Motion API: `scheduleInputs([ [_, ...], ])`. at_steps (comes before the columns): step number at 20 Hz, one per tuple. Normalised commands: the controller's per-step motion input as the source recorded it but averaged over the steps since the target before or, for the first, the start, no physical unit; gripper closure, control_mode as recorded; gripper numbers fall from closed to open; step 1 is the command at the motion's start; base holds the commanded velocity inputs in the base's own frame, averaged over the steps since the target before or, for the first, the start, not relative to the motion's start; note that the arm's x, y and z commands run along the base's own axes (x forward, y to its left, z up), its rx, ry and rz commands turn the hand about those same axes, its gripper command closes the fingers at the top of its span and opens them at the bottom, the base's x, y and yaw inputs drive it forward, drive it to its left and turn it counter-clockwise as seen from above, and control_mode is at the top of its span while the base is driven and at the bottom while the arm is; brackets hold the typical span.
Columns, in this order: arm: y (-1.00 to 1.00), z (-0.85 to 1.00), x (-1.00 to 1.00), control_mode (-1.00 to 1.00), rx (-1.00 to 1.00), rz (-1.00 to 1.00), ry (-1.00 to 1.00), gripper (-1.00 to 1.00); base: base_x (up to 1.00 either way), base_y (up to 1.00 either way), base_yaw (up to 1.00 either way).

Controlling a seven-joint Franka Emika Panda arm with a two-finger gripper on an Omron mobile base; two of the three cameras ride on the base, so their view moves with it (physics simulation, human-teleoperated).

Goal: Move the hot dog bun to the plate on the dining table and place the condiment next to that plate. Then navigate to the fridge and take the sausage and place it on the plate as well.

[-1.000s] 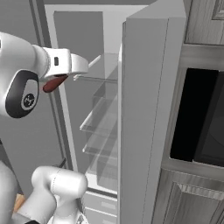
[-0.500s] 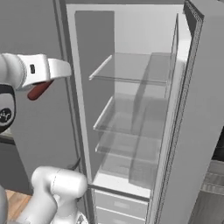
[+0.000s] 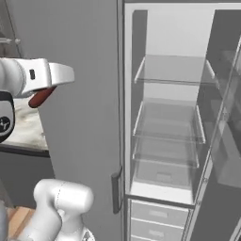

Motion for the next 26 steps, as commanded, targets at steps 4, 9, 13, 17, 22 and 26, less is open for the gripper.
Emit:
scheduleInputs([
  [4, 0.00, 0.00, 0.00, 1.00, 0.00, 0.00, 0.00, 1.00, -0.38, 0.76, -0.27],
  [9, 0.00, 0.00, 0.00, 1.00, 0.00, 0.00, 0.00, 1.00, -0.57, 0.76, -0.37],
  [13, 0.00, 0.00, 0.00, 1.00, 0.00, 0.00, 0.00, 1.00, -0.69, 0.69, -0.45],
  [17, 0.00, 0.00, 0.00, 1.00, 0.00, 0.00, 0.00, 1.00, -0.74, 0.58, -0.44],
  [22, 0.00, 0.00, 0.00, 1.00, 0.00, 0.00, 0.00, 1.00, -0.77, 0.53, -0.43],
  [26, 0.00, 0.00, 0.00, 1.00, 0.00, 0.00, 0.00, 1.00, -0.78, 0.58, -0.43],
])
